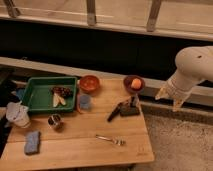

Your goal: Place sponge in metal cup

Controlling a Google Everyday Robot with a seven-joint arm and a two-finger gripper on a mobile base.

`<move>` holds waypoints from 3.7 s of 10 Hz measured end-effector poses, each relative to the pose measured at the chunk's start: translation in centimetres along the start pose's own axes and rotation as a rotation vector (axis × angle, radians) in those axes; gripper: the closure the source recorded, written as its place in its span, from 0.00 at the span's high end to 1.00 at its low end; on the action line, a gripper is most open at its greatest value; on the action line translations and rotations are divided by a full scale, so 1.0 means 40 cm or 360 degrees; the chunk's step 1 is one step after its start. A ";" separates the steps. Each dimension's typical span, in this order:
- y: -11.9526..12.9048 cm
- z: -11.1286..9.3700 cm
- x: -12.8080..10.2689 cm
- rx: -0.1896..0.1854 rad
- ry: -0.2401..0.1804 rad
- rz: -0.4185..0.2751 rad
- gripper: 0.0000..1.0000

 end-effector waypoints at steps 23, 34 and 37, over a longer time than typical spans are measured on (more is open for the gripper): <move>0.364 -0.001 0.329 -0.0243 0.0137 -0.0490 0.61; 0.513 -0.036 0.569 -0.0382 0.0233 -0.0915 0.61; 0.645 0.024 0.698 -0.0364 0.0257 -0.1077 0.61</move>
